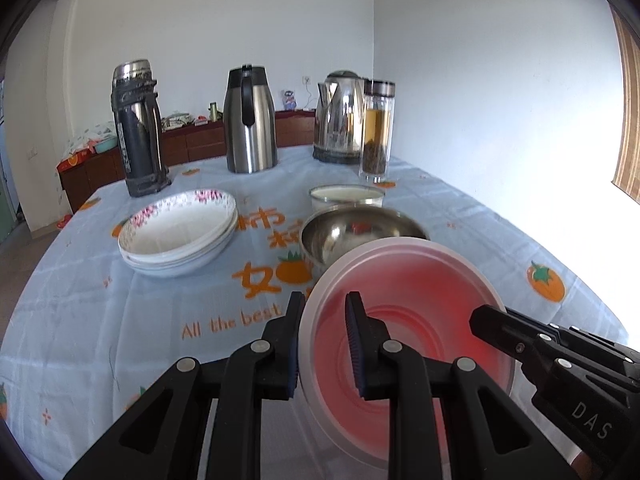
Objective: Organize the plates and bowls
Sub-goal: 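Lift and carry the pink plastic bowl with the left gripper over the steel bowl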
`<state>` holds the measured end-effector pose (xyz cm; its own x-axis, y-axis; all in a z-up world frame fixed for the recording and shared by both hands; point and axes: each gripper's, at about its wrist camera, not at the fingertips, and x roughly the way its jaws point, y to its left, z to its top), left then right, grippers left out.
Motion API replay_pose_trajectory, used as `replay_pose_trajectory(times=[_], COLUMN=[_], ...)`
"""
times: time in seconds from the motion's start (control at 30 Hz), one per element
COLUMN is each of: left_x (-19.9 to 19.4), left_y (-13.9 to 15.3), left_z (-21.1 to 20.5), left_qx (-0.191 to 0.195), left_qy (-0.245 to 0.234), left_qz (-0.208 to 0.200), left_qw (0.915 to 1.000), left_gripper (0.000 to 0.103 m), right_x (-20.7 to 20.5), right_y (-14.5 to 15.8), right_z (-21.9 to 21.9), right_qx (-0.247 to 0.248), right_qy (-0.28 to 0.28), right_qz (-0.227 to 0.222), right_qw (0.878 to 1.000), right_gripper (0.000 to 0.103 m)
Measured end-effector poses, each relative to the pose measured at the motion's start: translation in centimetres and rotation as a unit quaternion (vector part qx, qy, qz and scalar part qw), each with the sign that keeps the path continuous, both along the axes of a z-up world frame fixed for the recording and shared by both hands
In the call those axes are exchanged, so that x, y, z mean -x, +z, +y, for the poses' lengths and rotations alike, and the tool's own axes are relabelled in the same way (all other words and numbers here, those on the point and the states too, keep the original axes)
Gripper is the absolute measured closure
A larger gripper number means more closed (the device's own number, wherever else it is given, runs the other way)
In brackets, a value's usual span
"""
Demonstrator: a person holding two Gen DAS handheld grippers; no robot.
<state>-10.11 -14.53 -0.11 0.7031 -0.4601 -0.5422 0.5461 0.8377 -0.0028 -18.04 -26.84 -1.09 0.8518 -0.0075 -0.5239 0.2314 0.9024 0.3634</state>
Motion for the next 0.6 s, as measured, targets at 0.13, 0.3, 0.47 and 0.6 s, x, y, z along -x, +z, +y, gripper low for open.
replay_pose_trajectory(times=[0.13,0.3,0.47,0.6], left_x=[-0.4,-1.9,-3.7,-5.2], left_y=[1.3,2.7,4.0,4.6], left_z=[-0.6,-1.4,-2.5,-3.3], left_qx=[0.002,0.010,0.022,0.028], left_qy=[0.000,0.000,0.004,0.007], left_qz=[-0.012,-0.016,-0.021,-0.024], left_qw=[0.9999,0.9998,0.9995,0.9993], left_gripper=[0.080,0.080,0.080,0.080], right_x=[-0.5,-1.4,-2.9,-4.2], right_y=[1.5,3.3,4.9,5.5], right_z=[-0.3,-1.0,-2.0,-2.9], right_qx=[0.008,0.020,0.027,0.024], right_qy=[-0.004,-0.009,-0.013,-0.011], right_qz=[-0.014,-0.031,-0.047,-0.052], right_qw=[1.000,0.999,0.998,0.998], right_gripper=[0.095,0.095,0.095,0.095])
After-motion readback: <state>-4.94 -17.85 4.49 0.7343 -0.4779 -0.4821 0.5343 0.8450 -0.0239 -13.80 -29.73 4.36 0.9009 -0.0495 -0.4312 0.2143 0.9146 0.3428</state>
